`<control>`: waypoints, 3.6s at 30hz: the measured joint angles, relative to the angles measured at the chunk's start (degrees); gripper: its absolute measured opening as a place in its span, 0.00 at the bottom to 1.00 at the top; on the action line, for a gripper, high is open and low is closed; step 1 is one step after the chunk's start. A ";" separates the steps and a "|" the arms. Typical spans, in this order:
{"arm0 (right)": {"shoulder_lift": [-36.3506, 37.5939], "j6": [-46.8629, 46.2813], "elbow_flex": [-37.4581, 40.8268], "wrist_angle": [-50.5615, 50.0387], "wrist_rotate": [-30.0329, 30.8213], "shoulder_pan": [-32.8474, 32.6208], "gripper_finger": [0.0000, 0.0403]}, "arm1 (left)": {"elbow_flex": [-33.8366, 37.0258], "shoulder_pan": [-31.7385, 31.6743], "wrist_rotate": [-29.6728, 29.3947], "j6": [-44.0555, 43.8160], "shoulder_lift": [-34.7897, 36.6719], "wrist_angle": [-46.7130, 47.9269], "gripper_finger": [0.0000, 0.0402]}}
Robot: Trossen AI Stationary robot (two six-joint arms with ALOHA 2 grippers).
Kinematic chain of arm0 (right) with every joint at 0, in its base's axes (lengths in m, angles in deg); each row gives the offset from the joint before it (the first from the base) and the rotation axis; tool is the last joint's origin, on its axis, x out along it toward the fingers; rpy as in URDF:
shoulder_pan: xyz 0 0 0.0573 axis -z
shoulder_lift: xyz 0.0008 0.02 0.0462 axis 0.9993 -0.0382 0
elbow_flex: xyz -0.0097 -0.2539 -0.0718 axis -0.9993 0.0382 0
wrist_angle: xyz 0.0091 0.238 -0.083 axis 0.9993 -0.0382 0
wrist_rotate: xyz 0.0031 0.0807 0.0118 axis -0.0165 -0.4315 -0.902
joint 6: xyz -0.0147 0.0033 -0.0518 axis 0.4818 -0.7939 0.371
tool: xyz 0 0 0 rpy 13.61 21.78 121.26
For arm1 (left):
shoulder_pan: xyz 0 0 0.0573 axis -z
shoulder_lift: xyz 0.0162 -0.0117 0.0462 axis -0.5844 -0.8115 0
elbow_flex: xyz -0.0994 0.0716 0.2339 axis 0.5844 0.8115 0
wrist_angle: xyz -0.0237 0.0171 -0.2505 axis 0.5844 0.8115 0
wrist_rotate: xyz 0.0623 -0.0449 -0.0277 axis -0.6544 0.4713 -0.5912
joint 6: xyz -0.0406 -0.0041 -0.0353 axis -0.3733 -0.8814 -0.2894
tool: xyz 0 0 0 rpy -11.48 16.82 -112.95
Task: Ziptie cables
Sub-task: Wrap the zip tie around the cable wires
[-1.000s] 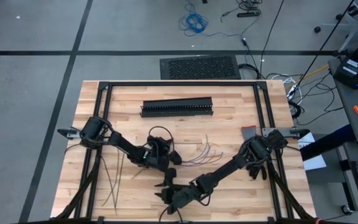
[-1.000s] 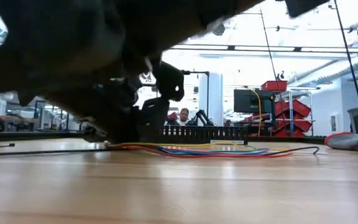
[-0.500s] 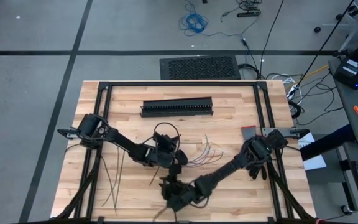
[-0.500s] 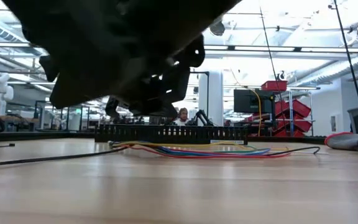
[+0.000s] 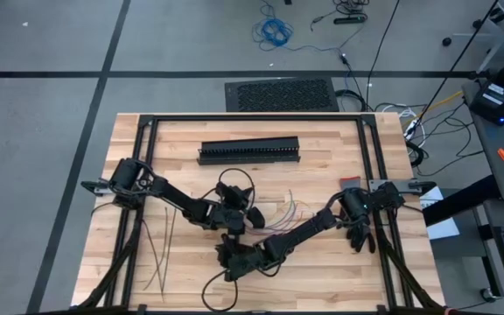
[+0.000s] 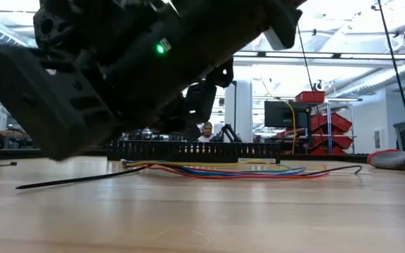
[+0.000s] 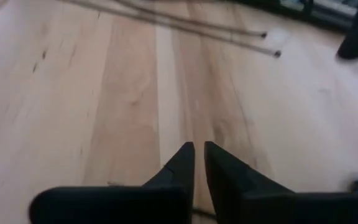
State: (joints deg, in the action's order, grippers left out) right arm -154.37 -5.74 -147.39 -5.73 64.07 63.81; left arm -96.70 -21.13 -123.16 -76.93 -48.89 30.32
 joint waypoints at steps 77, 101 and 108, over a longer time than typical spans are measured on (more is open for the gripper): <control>5.85 -44.09 -3.10 -53.49 9.00 -11.22 0.00 | -0.14 2.72 13.47 -3.67 4.72 36.99 0.00; 6.05 -46.45 -3.17 -56.58 9.21 -11.20 0.00 | -9.14 11.76 24.27 -12.74 6.31 63.13 0.00; 6.05 -46.41 -3.17 -57.03 9.21 -11.20 0.00 | -12.41 15.34 26.34 -14.15 8.21 66.09 0.00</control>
State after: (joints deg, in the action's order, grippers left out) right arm -148.31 -52.15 -150.56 -62.76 73.29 52.61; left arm -109.10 -5.79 -96.83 -91.08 -40.68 96.41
